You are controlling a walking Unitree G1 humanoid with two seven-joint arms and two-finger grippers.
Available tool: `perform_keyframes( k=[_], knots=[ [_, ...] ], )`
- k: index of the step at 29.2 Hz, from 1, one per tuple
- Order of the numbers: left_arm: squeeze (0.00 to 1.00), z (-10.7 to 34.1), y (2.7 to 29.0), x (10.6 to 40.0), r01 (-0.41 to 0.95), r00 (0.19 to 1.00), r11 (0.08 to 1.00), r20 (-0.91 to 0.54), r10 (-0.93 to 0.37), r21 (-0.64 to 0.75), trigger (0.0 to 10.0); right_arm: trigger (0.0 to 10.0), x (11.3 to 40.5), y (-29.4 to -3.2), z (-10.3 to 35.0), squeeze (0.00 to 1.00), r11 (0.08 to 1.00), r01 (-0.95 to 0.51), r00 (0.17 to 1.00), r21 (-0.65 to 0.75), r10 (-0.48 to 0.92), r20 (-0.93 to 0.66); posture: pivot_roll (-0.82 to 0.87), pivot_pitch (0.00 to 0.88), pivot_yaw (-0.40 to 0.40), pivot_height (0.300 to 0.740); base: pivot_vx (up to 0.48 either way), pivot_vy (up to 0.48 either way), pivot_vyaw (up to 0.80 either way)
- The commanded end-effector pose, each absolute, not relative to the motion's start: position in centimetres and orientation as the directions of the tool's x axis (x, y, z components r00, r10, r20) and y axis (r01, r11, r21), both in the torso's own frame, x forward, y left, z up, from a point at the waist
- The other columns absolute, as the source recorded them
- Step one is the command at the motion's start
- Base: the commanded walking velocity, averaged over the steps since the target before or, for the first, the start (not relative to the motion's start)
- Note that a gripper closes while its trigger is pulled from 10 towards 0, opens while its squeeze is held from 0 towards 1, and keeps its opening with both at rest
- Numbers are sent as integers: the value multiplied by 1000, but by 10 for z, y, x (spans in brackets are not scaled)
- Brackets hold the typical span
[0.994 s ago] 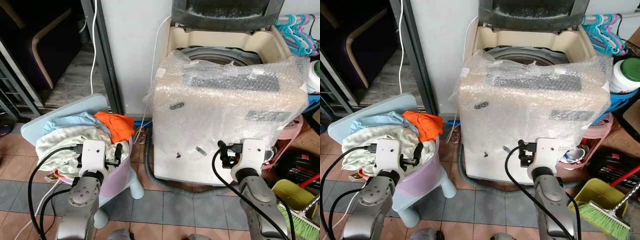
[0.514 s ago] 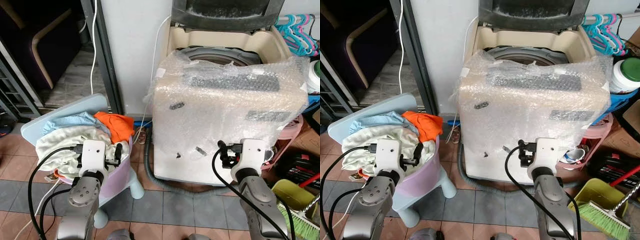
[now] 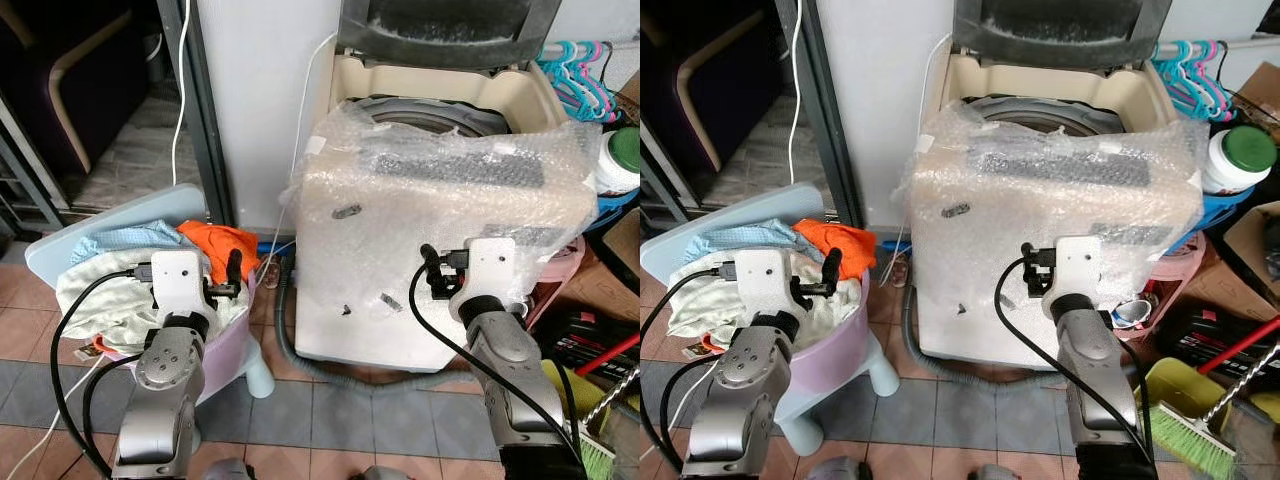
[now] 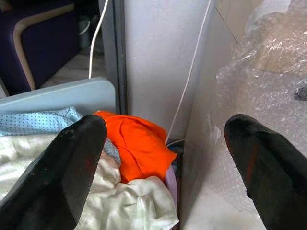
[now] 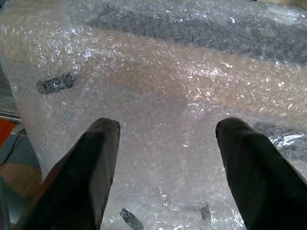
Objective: Clothes washing
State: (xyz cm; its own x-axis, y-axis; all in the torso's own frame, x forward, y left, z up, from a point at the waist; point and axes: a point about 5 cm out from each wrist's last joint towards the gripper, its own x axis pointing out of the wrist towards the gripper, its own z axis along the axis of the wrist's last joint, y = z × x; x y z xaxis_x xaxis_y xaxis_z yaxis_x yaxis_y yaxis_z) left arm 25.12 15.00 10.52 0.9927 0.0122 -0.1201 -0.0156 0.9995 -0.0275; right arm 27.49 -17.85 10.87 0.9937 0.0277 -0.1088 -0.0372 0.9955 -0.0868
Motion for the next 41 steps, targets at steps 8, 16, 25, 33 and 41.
perform_keyframes(
  k=[8, 16, 25, 33, 41],
  knots=[
    [0, 103, 151, 250, -20, 990, 1000, -141, 23, 24, 10000, 10000, 276, -173, 111, 0, 993, -81, 994, -80, 75, -82, -41, 19, -30, 740, 0, 0, 800],
    [0, 96, 150, 251, 11, 985, 997, -173, 1, 71, 10000, 10000, 276, -186, 100, 0, 999, 41, 995, -23, -42, -90, -28, 0, 37, 740, 0, 0, 800],
    [0, 97, 145, 263, 104, 981, 985, -178, -78, 138, 10000, 10000, 277, -182, 99, 0, 995, 95, 993, -40, -97, -64, -26, 0, 84, 740, 0, 0, 89],
    [0, 92, 152, 249, 42, 978, 995, -207, -23, 88, 10000, 10000, 270, -169, 94, 0, 998, 4, 997, -62, -9, -78, -9, 15, 42, 740, 0, 0, 652],
    [0, 99, 156, 255, -22, 983, 997, -182, 35, 74, 10000, 10000, 282, -174, 95, 0, 995, -24, 996, -95, 15, -90, -16, 33, -11, 740, 0, 0, 800]
  ],
)
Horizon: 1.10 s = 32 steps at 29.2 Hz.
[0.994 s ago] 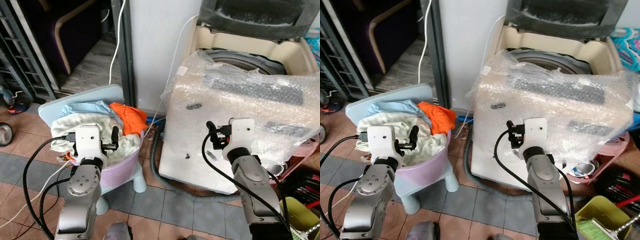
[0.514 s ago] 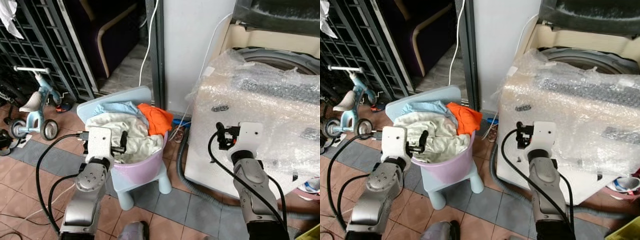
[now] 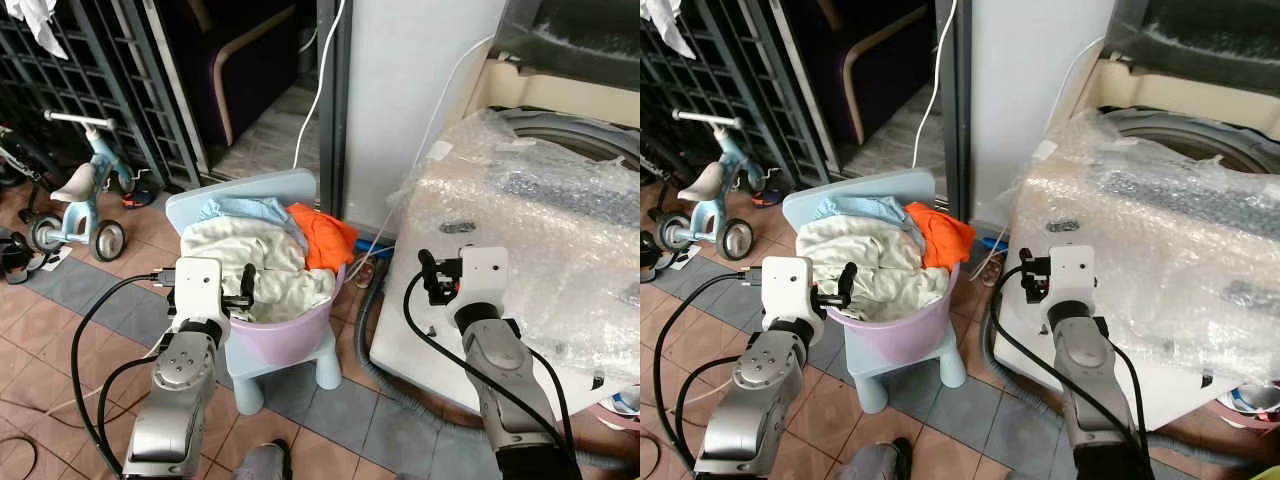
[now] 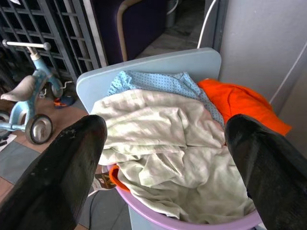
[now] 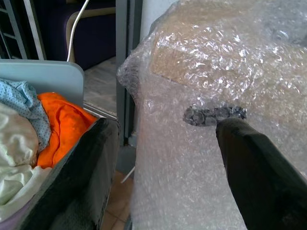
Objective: Clothes washing
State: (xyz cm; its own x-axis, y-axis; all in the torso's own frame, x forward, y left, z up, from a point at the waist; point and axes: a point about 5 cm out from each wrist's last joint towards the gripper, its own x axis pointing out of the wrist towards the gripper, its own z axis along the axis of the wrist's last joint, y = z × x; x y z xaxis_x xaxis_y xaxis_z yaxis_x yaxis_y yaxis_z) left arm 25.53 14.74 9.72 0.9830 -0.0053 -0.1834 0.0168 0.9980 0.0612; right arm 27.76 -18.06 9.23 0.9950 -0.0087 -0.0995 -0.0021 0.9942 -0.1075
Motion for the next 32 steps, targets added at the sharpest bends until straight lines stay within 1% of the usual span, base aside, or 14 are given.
perform_keyframes(
  k=[1, 4, 8, 13, 19, 21, 28, 32],
  knots=[
    [0, 98, 157, 254, -24, 982, 997, -187, 38, 74, 10000, 10000, 284, -175, 97, 0, 995, -24, 996, -96, 16, -84, -20, 36, -12, 740, 0, 0, 800],
    [0, 94, 159, 250, -34, 977, 997, -210, 47, 65, 10000, 10000, 286, -181, 99, 0, 996, -6, 997, -91, -1, -80, -21, 47, -14, 740, 0, 0, 800],
    [0, 94, 159, 248, -28, 976, 998, -216, 41, 62, 10000, 10000, 282, -181, 97, 0, 996, -15, 996, -88, 7, -87, -22, 51, -16, 740, 0, 0, 800],
    [0, 95, 157, 251, -18, 977, 998, -209, 30, 56, 10000, 10000, 276, -174, 90, 0, 997, -40, 993, -68, 32, -110, -25, 47, -19, 740, 0, 0, 800],
    [0, 95, 155, 253, -12, 977, 998, -212, 26, 68, 10000, 10000, 280, -169, 92, 0, 996, -69, 992, -52, 63, -106, -23, 45, -18, 740, 0, 0, 790],
    [0, 97, 156, 253, -15, 980, 998, -198, 26, 54, 10000, 10000, 283, -170, 92, 0, 998, -62, 992, -24, 59, -114, -21, 47, -19, 740, 315, 0, 0],
    [0, 96, 158, 254, -30, 978, 998, -206, 40, 48, 10000, 10000, 284, -171, 90, 0, 996, -79, 989, -31, 75, -127, -8, 43, -42, 740, 405, 257, 0],
    [0, 97, 157, 254, -25, 978, 999, -205, 34, 48, 10000, 10000, 286, -166, 88, 0, 994, -104, 986, -27, 100, -135, -2, 41, -46, 740, 405, 256, 0]
  ],
)
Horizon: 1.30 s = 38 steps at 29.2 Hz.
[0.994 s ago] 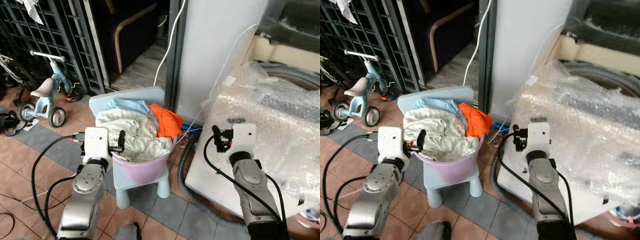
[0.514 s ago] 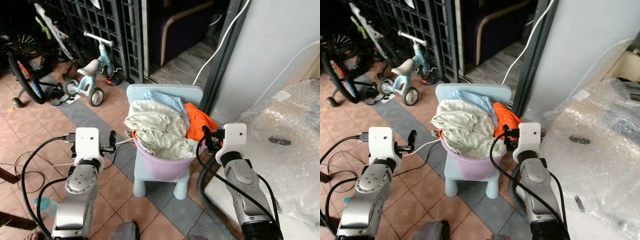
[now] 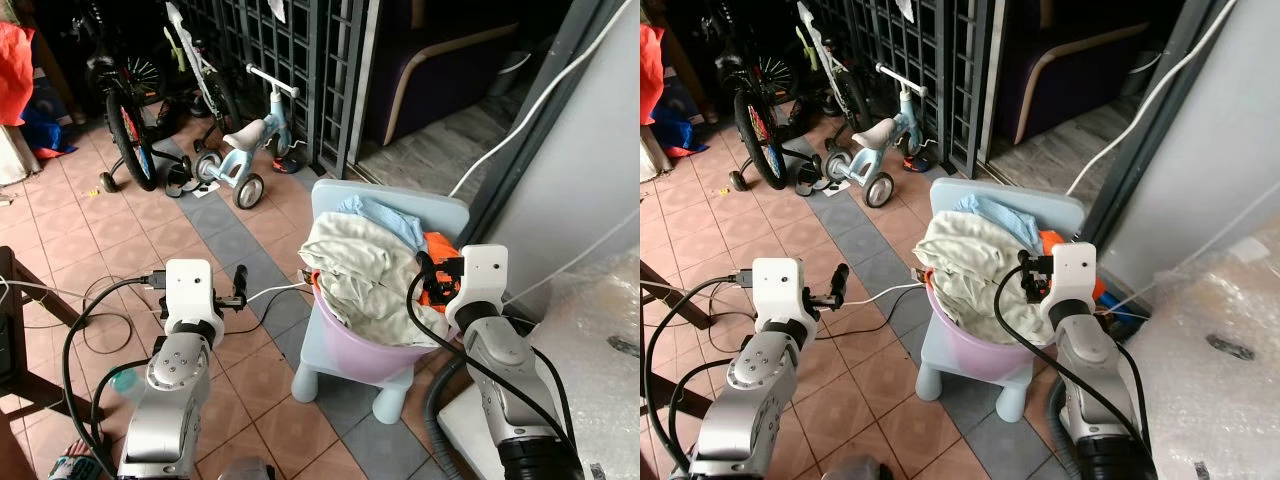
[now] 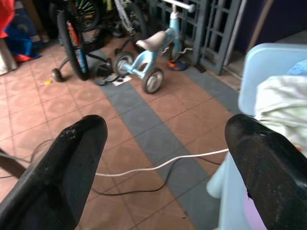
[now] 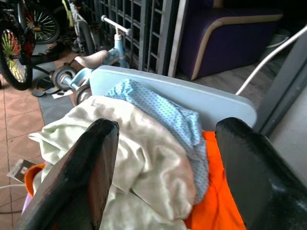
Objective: Clothes washing
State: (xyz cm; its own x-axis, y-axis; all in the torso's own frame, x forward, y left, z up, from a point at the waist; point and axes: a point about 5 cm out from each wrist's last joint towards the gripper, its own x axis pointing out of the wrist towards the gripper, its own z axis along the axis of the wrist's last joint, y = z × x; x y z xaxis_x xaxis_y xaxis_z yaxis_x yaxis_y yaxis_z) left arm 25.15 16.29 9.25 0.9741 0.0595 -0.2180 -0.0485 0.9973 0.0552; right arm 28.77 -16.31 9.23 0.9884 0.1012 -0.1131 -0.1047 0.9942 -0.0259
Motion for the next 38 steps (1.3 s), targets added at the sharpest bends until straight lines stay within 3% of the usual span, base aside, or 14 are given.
perform_keyframes(
  k=[1, 6, 12, 16, 20, 24, 38],
  knots=[
    [0, 97, 157, 254, -25, 978, 999, -205, 34, 48, 10000, 10000, 286, -166, 88, 0, 994, -104, 986, -27, 100, -135, -2, 41, -46, 740, 405, 259, 0],
    [0, 95, 156, 255, -31, 974, 999, -223, 37, 32, 10000, 10000, 293, -153, 80, 0, 978, -195, 963, -80, 175, -206, -4, 38, -30, 740, 217, 258, 0],
    [0, 94, 152, 256, 0, 971, 999, -240, 9, 38, 10000, 10000, 298, -159, 71, 0, 977, -184, 946, -105, 148, -287, 4, 55, -30, 740, 0, 41, 0],
    [0, 93, 153, 254, 0, 965, 999, -260, 9, 35, 10000, 10000, 301, -163, 66, 0, 984, -164, 934, -70, 132, -332, 13, 57, -31, 740, 0, 0, 0],
    [0, 87, 153, 245, 28, 952, 998, -307, -12, 48, 10000, 10000, 309, -153, 57, 0, 965, -258, 883, -54, 213, -418, 48, 71, -31, 740, 0, 0, 0],
    [0, 90, 155, 237, 52, 950, 997, -309, -33, 53, 10000, 10000, 320, -143, 61, 0, 951, -302, 876, -62, 252, -411, 79, 81, -30, 740, 0, 0, 0],
    [0, 92, 158, 236, 72, 942, 995, -333, -47, 63, 10000, 10000, 336, -124, 63, 0, 966, -248, 900, -72, 203, -385, 98, 88, -7, 740, 402, 0, 0]
  ],
)
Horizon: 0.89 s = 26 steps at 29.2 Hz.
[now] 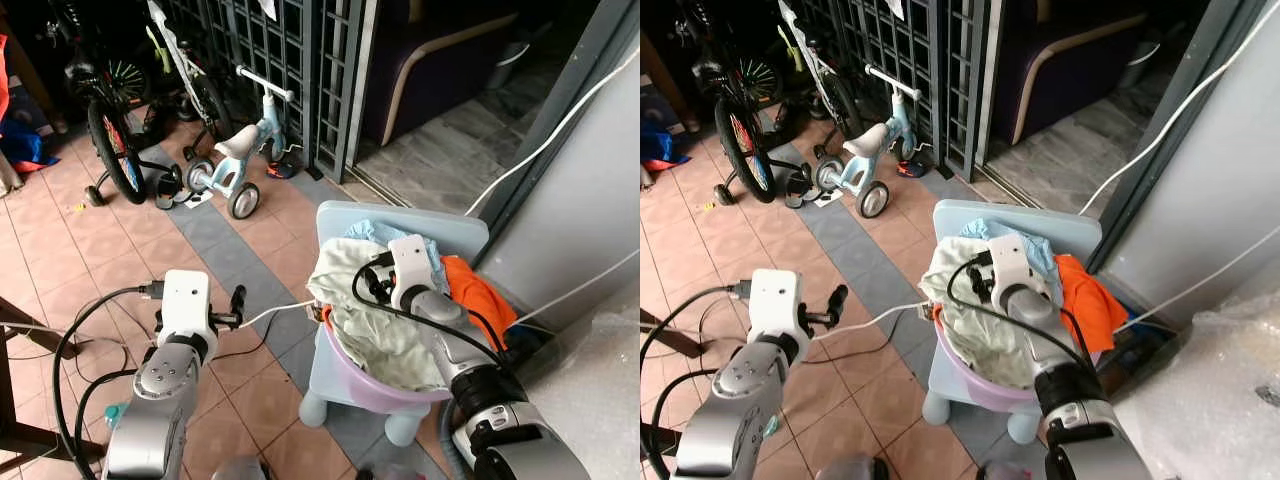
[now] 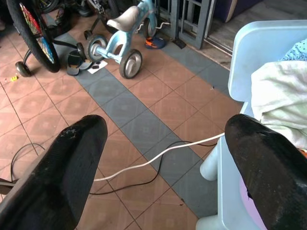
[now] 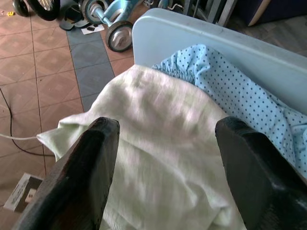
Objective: Clothes washing
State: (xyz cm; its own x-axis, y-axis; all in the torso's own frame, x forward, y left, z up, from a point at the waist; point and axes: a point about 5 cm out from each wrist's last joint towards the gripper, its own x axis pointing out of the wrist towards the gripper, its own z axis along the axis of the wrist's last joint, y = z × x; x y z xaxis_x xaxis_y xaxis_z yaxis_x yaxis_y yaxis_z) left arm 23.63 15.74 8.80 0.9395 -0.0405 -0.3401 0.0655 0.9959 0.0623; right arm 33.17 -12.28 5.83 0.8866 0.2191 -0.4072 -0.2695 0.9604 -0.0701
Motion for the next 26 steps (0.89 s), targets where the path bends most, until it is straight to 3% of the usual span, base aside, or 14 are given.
perform_keyframes(
  k=[1, 7, 15, 26],
  knots=[
    [0, 92, 158, 235, 72, 942, 996, -332, -47, 61, 10000, 10000, 337, -125, 64, 0, 967, -243, 902, -74, 197, -385, 99, 87, -8, 740, 382, 0, 0],
    [0, 88, 159, 232, 71, 934, 995, -355, -44, 65, 10000, 10000, 335, -135, 56, 0, 982, -172, 901, -75, 126, -416, 100, 71, -16, 740, 127, 0, 0],
    [0, 85, 154, 234, 82, 928, 996, -367, -60, 46, 10000, 10000, 329, -141, 47, 0, 991, -119, 900, -68, 78, -429, 88, 44, -19, 740, 0, 0, -473],
    [0, 83, 149, 231, 101, 915, 994, -395, -82, 28, 10000, 10000, 328, -141, 40, 0, 956, -286, 821, -56, 214, -530, 94, 34, -32, 740, 0, 0, 0]
  ],
)
